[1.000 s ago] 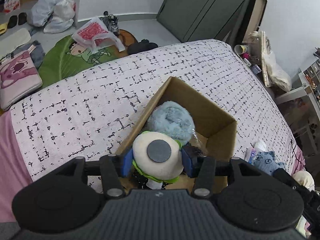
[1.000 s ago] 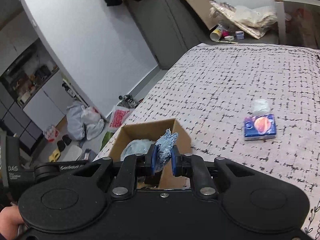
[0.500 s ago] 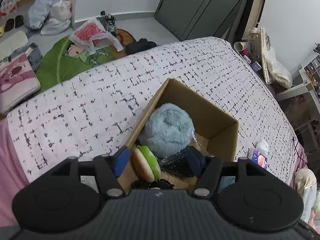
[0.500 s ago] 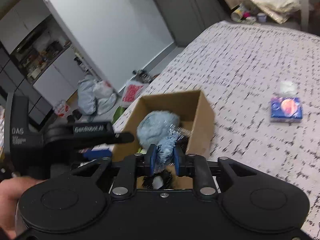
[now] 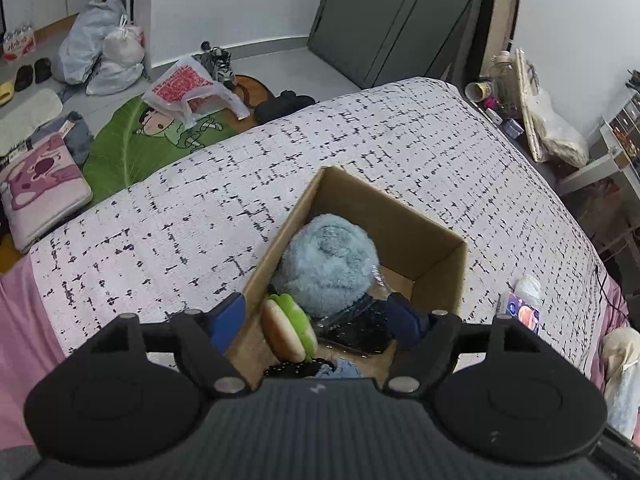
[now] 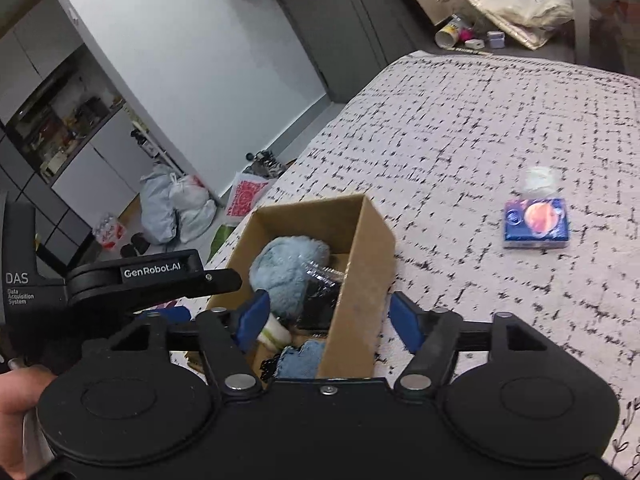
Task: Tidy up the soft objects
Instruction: 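Open the left tool over the box while the right tool releases the blue-grey plush inside, then move the right tool to the blue tissue pack while the left tool approaches the white crumpled tissue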
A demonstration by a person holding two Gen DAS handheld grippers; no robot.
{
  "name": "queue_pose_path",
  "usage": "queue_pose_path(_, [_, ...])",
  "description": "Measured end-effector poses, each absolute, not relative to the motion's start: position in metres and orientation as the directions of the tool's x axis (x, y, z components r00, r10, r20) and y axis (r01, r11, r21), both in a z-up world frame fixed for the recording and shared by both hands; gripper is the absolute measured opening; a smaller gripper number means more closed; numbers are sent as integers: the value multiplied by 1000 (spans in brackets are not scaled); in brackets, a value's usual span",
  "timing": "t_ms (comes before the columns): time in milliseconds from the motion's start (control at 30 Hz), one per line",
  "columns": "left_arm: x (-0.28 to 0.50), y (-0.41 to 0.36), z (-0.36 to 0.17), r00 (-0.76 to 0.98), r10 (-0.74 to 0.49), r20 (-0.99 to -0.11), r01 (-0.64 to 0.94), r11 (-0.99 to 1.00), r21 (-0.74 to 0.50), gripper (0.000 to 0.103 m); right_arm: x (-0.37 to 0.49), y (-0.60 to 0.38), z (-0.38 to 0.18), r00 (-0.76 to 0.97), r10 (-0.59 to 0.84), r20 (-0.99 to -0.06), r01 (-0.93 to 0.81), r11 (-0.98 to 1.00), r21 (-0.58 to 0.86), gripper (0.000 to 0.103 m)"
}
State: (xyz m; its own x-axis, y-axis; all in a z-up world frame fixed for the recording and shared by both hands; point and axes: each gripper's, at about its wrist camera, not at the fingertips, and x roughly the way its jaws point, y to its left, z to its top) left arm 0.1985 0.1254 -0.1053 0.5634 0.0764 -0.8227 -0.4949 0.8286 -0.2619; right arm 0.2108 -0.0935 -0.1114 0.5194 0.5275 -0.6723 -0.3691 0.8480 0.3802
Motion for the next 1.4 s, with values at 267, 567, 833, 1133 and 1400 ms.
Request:
queue_pose_path(267, [202, 99, -89, 590, 109, -800, -468, 854, -229, 83, 221, -121, -103, 584, 455, -672, -340, 889, 307, 83])
queue_pose_path(567, [210, 68, -78, 608, 109, -787, -429, 878, -210, 83, 246, -180, -81, 648, 415, -639, -289, 910, 298, 88])
queue_pose_path(833, [221, 39, -71, 619, 107, -778, -391, 901, -188, 83, 267, -212, -73, 672, 409, -617, -266, 911, 315, 91])
queue_pose_path(1133, [248, 11, -57, 647, 107, -755, -329, 933, -149, 83, 295, -238, -79, 672, 408, -617, -253, 911, 327, 91])
queue_pose_path(1400, [272, -10, -60, 655, 77, -752, -313, 933, -177, 83, 317, -252, -99, 653, 406, -639, -213, 908, 360, 91])
